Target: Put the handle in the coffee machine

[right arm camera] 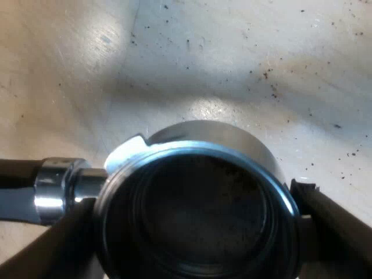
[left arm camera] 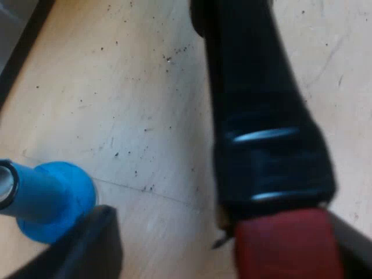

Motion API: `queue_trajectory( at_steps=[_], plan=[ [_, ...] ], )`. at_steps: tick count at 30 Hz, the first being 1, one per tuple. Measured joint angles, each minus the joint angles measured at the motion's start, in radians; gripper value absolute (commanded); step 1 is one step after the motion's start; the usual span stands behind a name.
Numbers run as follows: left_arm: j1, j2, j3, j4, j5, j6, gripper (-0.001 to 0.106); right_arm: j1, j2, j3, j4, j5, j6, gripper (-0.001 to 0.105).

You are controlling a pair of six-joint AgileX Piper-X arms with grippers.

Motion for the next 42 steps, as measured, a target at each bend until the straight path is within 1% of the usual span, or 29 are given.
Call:
queue_trajectory(
  at_steps=[1, 2, 5, 8, 9, 12, 13, 14, 22, 23, 24, 26, 27, 28, 29, 30, 32, 34, 36, 42],
  plan=[
    [0.000, 0.000, 0.000, 0.000, 0.002, 0.000, 0.049, 0.000, 0.000, 0.000, 0.000, 0.000, 0.003, 0.000],
    [0.000, 0.000, 0.000, 0.000, 0.008, 0.002, 0.044, 0.000, 0.000, 0.000, 0.000, 0.000, 0.007, 0.000],
    [0.000, 0.000, 0.000, 0.000, 0.017, 0.002, 0.041, 0.000, 0.000, 0.000, 0.000, 0.003, 0.020, 0.000],
    [0.000, 0.000, 0.000, 0.000, 0.018, 0.002, 0.023, 0.000, 0.000, 0.000, 0.000, 0.004, 0.025, 0.000],
    [0.000, 0.000, 0.000, 0.000, 0.017, 0.002, 0.021, 0.000, 0.000, 0.000, 0.000, 0.004, 0.031, 0.000],
    [0.002, 0.000, 0.000, 0.000, 0.017, 0.000, 0.008, 0.000, 0.000, 0.000, -0.002, 0.006, 0.050, 0.000],
    [0.002, 0.000, 0.000, 0.000, 0.017, 0.000, 0.006, 0.000, 0.000, 0.000, -0.002, 0.006, 0.050, 0.000],
    [0.002, 0.000, 0.000, 0.000, 0.017, 0.000, 0.001, 0.000, 0.000, 0.000, -0.002, 0.006, 0.050, 0.000],
    [0.002, 0.000, 0.000, 0.000, 0.042, -0.005, 0.000, 0.000, 0.000, 0.000, 0.000, 0.006, 0.053, 0.001],
    [0.002, 0.000, 0.000, 0.000, 0.044, -0.005, 0.000, 0.000, 0.000, 0.000, 0.000, 0.006, 0.053, 0.006],
    [0.002, 0.000, 0.000, 0.000, 0.045, -0.004, 0.000, 0.000, 0.000, 0.000, 0.000, 0.004, 0.053, 0.008],
    [0.004, 0.000, 0.000, 0.000, 0.051, -0.006, 0.000, 0.000, 0.000, 0.000, 0.005, 0.002, 0.053, 0.024],
    [0.007, 0.000, 0.002, 0.000, 0.057, -0.006, 0.000, 0.000, 0.000, 0.000, 0.005, 0.001, 0.054, 0.040],
    [0.007, 0.000, 0.002, 0.000, 0.056, -0.006, 0.000, 0.000, 0.000, 0.000, 0.005, 0.001, 0.055, 0.050],
    [0.007, 0.000, 0.002, 0.000, 0.056, -0.006, 0.000, 0.000, 0.000, 0.000, 0.005, 0.001, 0.055, 0.065],
    [0.007, 0.000, 0.002, 0.000, 0.056, -0.006, 0.000, 0.000, 0.000, 0.000, 0.005, 0.001, 0.055, 0.075],
    [0.007, 0.000, 0.002, 0.000, 0.056, -0.006, 0.000, 0.000, 0.000, 0.000, 0.005, 0.001, 0.055, 0.087],
    [0.007, 0.000, 0.002, 0.000, 0.056, -0.006, 0.000, 0.000, 0.000, 0.000, 0.005, 0.001, 0.051, 0.091],
    [0.007, 0.000, 0.002, 0.005, 0.086, 0.001, 0.000, 0.000, 0.000, 0.000, -0.003, -0.003, 0.034, 0.092],
    [0.007, 0.005, 0.007, 0.009, 0.102, 0.003, 0.000, 0.000, -0.006, -0.003, -0.010, 0.024, 0.026, 0.092]
  ],
)
